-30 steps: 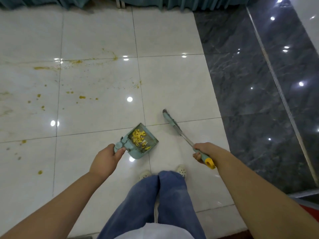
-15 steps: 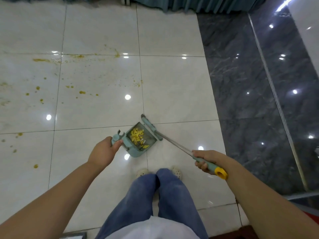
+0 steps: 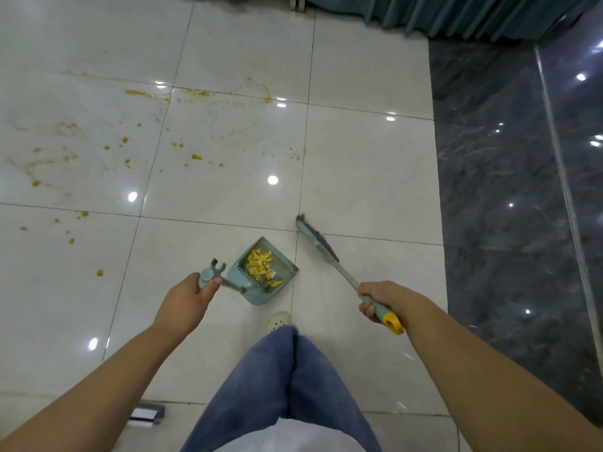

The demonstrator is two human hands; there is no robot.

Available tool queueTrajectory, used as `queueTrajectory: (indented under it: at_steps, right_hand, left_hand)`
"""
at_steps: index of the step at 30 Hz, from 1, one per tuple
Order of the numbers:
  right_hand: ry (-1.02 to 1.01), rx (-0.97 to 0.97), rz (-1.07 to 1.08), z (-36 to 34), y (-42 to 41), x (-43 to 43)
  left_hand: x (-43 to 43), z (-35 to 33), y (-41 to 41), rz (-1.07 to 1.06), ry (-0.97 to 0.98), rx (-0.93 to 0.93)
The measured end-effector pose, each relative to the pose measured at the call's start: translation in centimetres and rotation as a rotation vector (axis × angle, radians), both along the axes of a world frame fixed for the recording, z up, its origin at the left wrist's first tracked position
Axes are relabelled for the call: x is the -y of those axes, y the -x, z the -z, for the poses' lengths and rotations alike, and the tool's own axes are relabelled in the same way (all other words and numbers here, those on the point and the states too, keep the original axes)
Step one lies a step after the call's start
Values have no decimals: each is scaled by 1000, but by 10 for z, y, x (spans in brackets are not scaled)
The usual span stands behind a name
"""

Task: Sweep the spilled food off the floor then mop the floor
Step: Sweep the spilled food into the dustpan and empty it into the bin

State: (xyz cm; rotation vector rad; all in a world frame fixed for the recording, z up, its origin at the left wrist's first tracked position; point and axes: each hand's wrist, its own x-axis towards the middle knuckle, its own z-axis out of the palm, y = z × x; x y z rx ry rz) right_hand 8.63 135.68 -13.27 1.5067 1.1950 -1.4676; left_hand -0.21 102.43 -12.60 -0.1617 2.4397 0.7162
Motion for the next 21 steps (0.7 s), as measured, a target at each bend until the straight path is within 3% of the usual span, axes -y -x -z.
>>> queueTrajectory:
  at_steps: [8,15,21]
  right_hand:
    - [107,-60,-169,-22,-34,31]
    - [-8,-200,-110,-10,-73,29]
    - [-19,-205,-29,5,-69,27]
  left_hand:
    - [-9,0,-27,3,51,-16]
    - [-6,-2,-71,-33,40,-64]
    - [33,-8,-107,-109,30,-94]
